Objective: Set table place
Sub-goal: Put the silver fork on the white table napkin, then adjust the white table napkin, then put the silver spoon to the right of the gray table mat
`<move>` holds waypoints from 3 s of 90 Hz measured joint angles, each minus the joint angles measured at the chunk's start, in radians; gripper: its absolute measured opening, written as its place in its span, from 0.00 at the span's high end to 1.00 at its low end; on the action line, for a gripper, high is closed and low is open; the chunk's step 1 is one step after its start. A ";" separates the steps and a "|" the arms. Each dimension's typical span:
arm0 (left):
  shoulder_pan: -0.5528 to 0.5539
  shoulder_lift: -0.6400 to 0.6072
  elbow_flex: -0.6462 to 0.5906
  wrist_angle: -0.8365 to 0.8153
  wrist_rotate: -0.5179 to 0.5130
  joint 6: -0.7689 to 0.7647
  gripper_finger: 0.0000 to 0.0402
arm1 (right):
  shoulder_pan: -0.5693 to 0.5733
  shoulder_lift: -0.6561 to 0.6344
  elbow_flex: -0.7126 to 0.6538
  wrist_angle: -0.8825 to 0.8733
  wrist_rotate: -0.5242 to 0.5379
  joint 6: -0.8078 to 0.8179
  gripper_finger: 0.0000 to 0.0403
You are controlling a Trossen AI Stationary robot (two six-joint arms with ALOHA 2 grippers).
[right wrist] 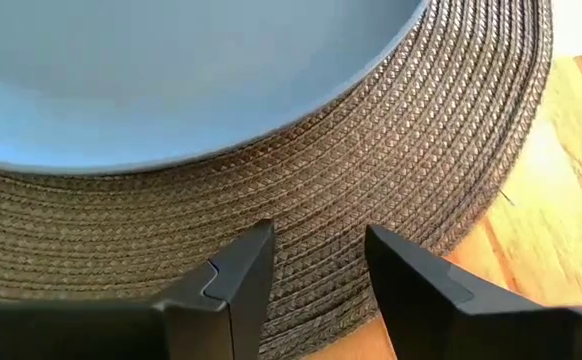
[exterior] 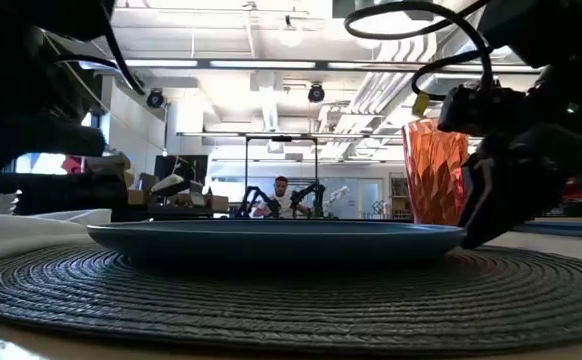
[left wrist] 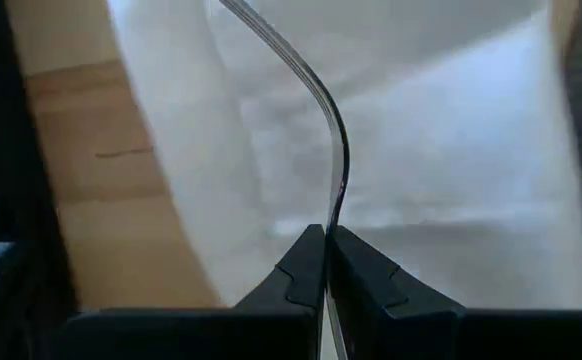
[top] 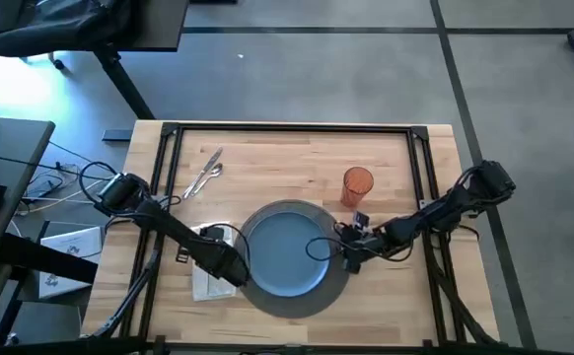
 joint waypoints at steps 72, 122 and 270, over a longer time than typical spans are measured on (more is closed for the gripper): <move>0.009 -0.006 0.120 -0.119 -0.038 0.072 0.77 | 0.008 0.000 0.000 0.002 0.007 0.000 0.63; -0.140 -0.006 -0.068 0.139 -0.063 0.202 0.79 | 0.008 0.001 0.000 0.003 0.004 0.000 0.63; 0.700 -0.531 -0.195 0.045 -0.371 1.245 0.59 | 0.005 0.000 0.024 0.003 -0.047 -0.022 0.63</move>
